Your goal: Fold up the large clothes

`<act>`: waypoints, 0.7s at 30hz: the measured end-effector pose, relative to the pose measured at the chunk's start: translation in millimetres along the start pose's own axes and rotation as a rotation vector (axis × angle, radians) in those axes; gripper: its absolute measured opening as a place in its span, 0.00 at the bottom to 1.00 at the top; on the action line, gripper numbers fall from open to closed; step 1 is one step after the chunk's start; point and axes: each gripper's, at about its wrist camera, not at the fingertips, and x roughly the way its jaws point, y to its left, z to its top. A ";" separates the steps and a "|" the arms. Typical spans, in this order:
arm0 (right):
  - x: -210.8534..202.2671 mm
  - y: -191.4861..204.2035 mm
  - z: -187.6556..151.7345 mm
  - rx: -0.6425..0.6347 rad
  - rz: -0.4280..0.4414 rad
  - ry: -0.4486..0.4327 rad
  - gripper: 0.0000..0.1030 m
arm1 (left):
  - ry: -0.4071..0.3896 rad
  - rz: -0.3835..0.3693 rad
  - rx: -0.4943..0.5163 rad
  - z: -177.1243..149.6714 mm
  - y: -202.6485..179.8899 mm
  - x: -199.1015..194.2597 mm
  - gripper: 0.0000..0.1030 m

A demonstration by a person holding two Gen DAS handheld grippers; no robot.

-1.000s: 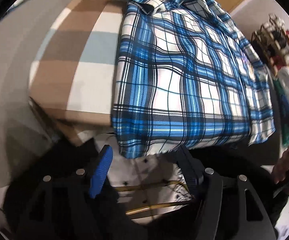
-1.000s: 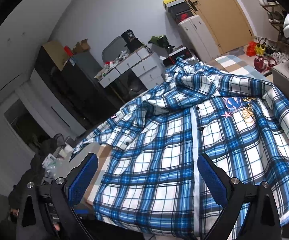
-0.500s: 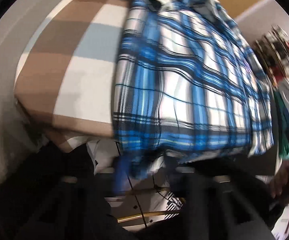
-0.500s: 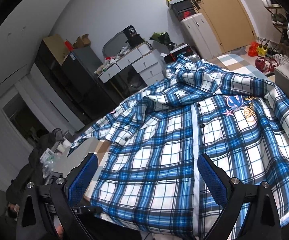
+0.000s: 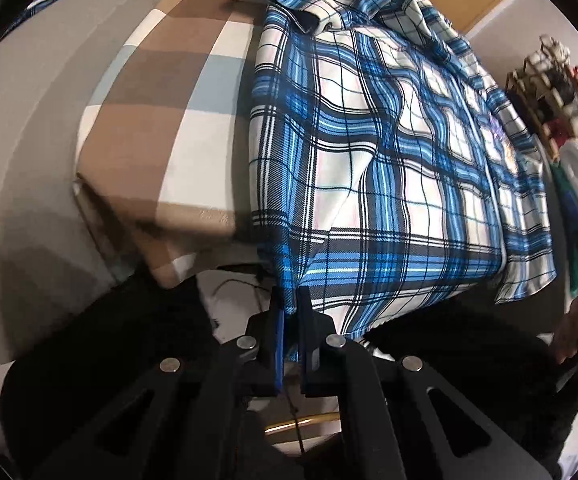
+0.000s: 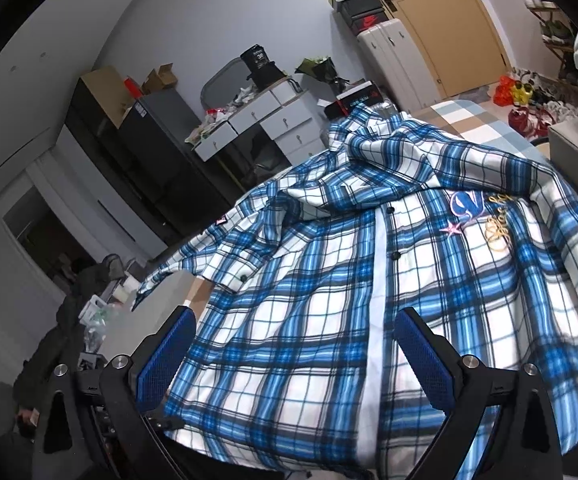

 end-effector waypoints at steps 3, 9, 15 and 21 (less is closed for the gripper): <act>2.5 -1.1 3.4 -0.008 -0.003 0.010 0.98 | 0.001 0.052 0.032 0.6 -6.4 -2.1 0.03; 8.7 -1.8 6.3 -0.014 -0.006 0.042 0.98 | 0.026 0.035 0.062 16.0 -6.8 -25.5 0.40; 19.7 3.5 0.0 -0.008 0.006 0.086 0.98 | -0.119 0.020 0.159 103.8 -15.7 -83.5 0.73; 30.7 15.4 -4.2 -0.057 -0.003 0.119 0.98 | -0.101 0.125 0.222 255.3 -45.6 -30.2 0.73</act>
